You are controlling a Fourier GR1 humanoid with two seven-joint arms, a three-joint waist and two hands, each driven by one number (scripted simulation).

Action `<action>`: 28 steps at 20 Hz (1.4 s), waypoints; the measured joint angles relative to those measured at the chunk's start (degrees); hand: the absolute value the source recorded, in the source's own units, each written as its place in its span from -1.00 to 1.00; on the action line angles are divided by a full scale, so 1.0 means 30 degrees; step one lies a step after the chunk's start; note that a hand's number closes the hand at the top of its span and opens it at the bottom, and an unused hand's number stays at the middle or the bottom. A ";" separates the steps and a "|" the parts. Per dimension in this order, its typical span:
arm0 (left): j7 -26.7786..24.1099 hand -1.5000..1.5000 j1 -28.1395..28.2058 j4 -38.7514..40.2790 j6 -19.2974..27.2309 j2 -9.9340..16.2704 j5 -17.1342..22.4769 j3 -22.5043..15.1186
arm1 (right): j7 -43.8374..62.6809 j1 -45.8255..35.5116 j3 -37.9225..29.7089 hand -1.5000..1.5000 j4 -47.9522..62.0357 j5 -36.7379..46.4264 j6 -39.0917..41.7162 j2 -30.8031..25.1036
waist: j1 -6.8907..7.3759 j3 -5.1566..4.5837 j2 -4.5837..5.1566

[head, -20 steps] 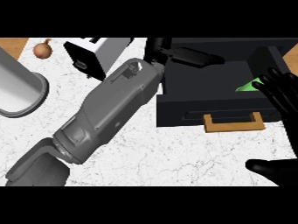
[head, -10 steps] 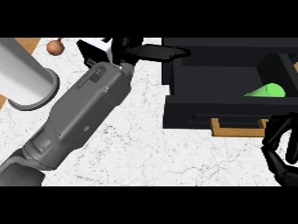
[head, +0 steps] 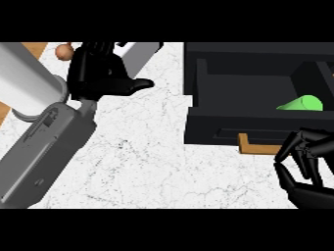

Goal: Pick up the cup, place it into the drawer and close the drawer

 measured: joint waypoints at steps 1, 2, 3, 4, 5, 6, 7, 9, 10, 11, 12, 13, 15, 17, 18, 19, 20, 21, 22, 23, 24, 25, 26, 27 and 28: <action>0.0143 -1.00 0.0737 -0.0795 -0.0042 0.0370 0.0013 0.0129 | -0.0071 0.0115 0.0127 1.00 0.0051 0.0361 0.0000 0.0011 | -0.0053 0.0003 0.0017; 0.0345 -1.00 0.1464 -0.1676 -0.0139 0.0882 0.0099 0.0300 | -0.0426 0.0280 0.0141 1.00 0.0261 0.0761 0.0050 -0.0055 | -0.0057 0.0003 0.0019; 0.0431 -1.00 0.2202 -0.2339 -0.0365 0.1307 0.0180 0.0502 | -0.0604 0.0150 0.0287 1.00 0.0558 0.1238 0.0006 -0.0052 | -0.0071 0.0007 0.0034; 0.0338 -1.00 0.2990 -0.2930 -0.0620 0.1573 0.0258 0.0621 | -0.0993 0.0098 0.0558 1.00 0.0876 0.1972 -0.0063 -0.0062 | -0.0050 0.0006 0.0047; 0.0359 -1.00 0.3548 -0.3331 -0.0836 0.1857 0.0360 0.0801 | -0.1497 0.0090 0.0833 1.00 0.1191 0.2783 -0.0075 -0.0187 | -0.0050 0.0006 0.0063; 0.0215 -1.00 0.4148 -0.3599 -0.1246 0.2111 0.0444 0.0940 | -0.1852 -0.0141 0.1047 1.00 0.1524 0.3497 -0.0014 -0.0446 | -0.0018 0.0007 0.0085; 0.0164 -1.00 0.4547 -0.3814 -0.1443 0.2254 0.0483 0.1012 | -0.2057 -0.0317 0.1397 1.00 0.1590 0.4379 0.0025 -0.0764 | -0.0008 0.0004 0.0095; 0.0124 -1.00 0.5478 -0.4497 -0.1791 0.2689 0.0590 0.1210 | -0.2827 -0.0397 0.2115 1.00 0.2051 0.6271 -0.0151 -0.1248 | 0.0060 0.0005 0.0096; 0.0015 -1.00 0.5902 -0.4716 -0.2006 0.2853 0.0607 0.1335 | -0.3307 -0.0451 0.2602 1.00 0.2480 0.7310 -0.0443 -0.1312 | 0.0055 0.0004 0.0111; -0.0111 -1.00 0.6314 -0.4821 -0.2265 0.2989 0.0629 0.1485 | -0.3573 -0.0647 0.3072 1.00 0.2931 0.8256 -0.0722 -0.1332 | 0.0030 0.0006 0.0129; -0.0208 -1.00 0.6733 -0.5039 -0.2499 0.3120 0.0655 0.1635 | -0.3998 -0.0872 0.3371 1.00 0.3584 0.9060 -0.0991 -0.1409 | 0.0011 0.0005 0.0142; -0.0170 -1.00 0.7298 -0.5438 -0.2730 0.3382 0.0697 0.1788 | -0.4195 -0.0968 0.3664 1.00 0.3961 0.9752 -0.1215 -0.1442 | -0.0023 0.0007 0.0142; -0.0538 -1.00 0.8138 -0.5672 -0.3219 0.3530 0.0581 0.2068 | -0.4558 -0.1516 0.4480 1.00 0.5325 1.1300 -0.2010 -0.1068 | -0.0081 0.0007 0.0162; -0.0475 -1.00 0.8500 -0.5543 -0.3813 0.3643 0.0568 0.2522 | -0.5010 -0.2371 0.4747 -1.00 0.6883 1.2257 -0.2499 -0.0805 | -0.0189 0.0009 0.0181; -0.0539 -1.00 0.8632 -0.5369 -0.4199 0.3714 0.0600 0.2828 | -0.5302 -0.2736 0.4890 -1.00 0.7820 1.2734 -0.2886 -0.0592 | -0.0224 0.0004 0.0186; -0.0693 -1.00 0.9171 -0.5457 -0.4699 0.3932 0.0684 0.3151 | -0.5230 -0.2908 0.5095 -1.00 0.8306 1.3204 -0.3136 -0.0392 | -0.0234 0.0006 0.0187; -0.0687 -1.00 0.9577 -0.5594 -0.5112 0.4095 0.0719 0.3499 | -0.5381 -0.3021 0.5150 -1.00 0.8841 1.3523 -0.3363 -0.0251 | -0.0269 0.0005 0.0182; -0.0796 -1.00 0.9948 -0.5636 -0.5486 0.4127 0.0662 0.3705 | -0.5556 -0.3215 0.5230 -1.00 0.9574 1.3884 -0.3644 -0.0077 | -0.0292 0.0005 0.0181; -0.0690 -1.00 1.0280 -0.5938 -0.5648 0.4210 0.0736 0.3884 | -0.5774 -0.3672 0.5145 -1.00 1.0574 1.4185 -0.3883 -0.0002 | -0.0265 0.0006 0.0184; -0.0506 -1.00 1.0470 -0.6156 -0.5738 0.4270 0.0805 0.4085 | -0.5851 -0.4090 0.5229 -1.00 1.1459 1.4593 -0.4111 0.0163 | -0.0262 0.0007 0.0187; -0.0563 -1.00 1.0870 -0.6335 -0.5933 0.4260 0.0772 0.4221 | -0.6090 -0.4465 0.5177 -1.00 1.2327 1.4866 -0.4251 0.0166 | -0.0257 0.0010 0.0189; -0.0568 -1.00 1.1112 -0.6419 -0.6093 0.4298 0.0717 0.4383 | -0.6357 -0.4965 0.5105 -1.00 1.3374 1.5151 -0.4471 0.0226 | -0.0247 0.0009 0.0195; -0.0492 -1.00 1.1361 -0.6515 -0.6362 0.4412 0.0766 0.4701 | -0.6699 -0.5267 0.5027 -1.00 1.4250 1.5364 -0.4677 0.0267 | -0.0261 0.0009 0.0197; -0.0663 -1.00 1.1438 -0.6229 -0.6743 0.4290 0.0681 0.4866 | -0.6813 -0.5914 0.4891 -1.00 1.5215 1.5550 -0.4807 0.0435 | -0.0288 0.0009 0.0204; -0.0748 -1.00 1.1416 -0.5952 -0.7012 0.4180 0.0566 0.5034 | -0.7218 -0.6393 0.4771 -1.00 1.6253 1.5723 -0.5016 0.0510 | -0.0305 0.0005 0.0207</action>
